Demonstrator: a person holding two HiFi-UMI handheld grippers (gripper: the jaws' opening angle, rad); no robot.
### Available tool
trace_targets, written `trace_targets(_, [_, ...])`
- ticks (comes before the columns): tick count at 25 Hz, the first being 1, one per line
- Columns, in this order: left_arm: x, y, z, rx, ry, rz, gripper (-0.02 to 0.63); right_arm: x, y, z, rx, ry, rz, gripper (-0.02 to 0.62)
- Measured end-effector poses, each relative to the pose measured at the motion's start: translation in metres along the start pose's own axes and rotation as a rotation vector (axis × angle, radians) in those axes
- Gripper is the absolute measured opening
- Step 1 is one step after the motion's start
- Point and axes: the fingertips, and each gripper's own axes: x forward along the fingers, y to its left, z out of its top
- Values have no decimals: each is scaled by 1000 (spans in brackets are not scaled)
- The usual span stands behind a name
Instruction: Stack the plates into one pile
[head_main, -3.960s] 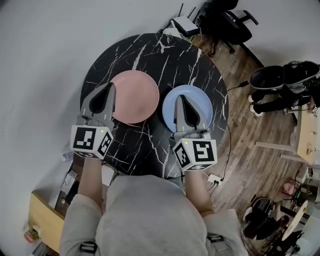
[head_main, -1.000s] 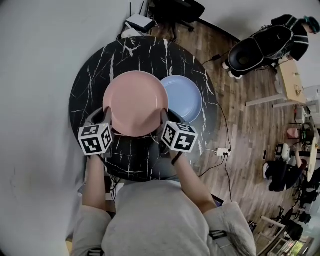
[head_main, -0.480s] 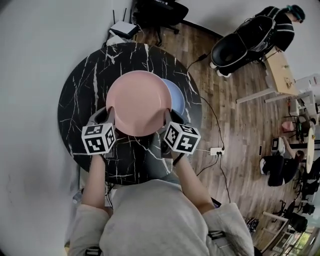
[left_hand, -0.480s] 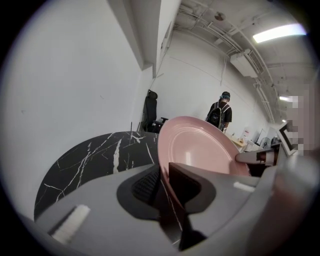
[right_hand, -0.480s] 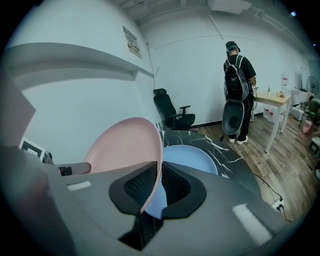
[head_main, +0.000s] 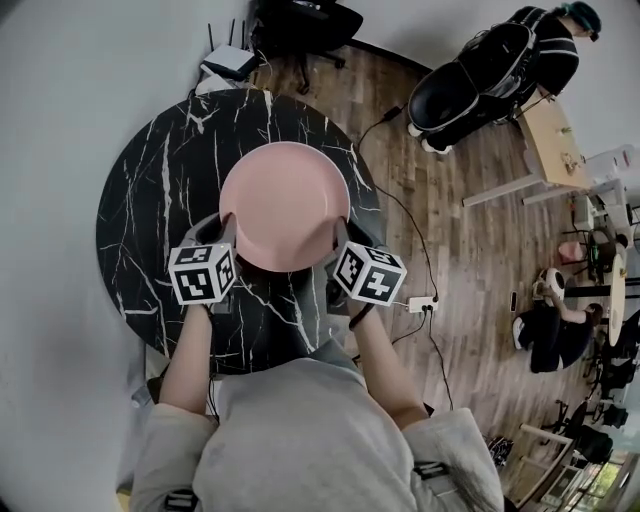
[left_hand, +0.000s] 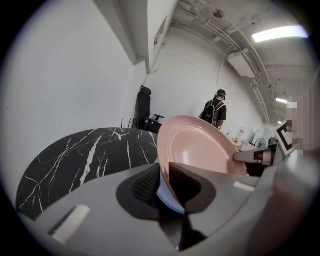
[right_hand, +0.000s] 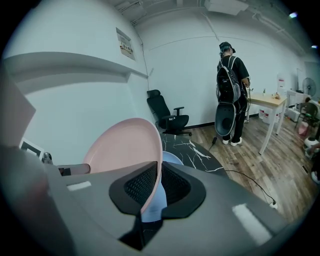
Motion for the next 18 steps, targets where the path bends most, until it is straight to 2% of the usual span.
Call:
trace_targets(7, [24,-18,-14,-23,54,18,120,18,-29,2,-34,61,17,31])
trace_targets(18, [55,-10,-48,-70,165,93,121,62,-49,-24,-64,193,40,32])
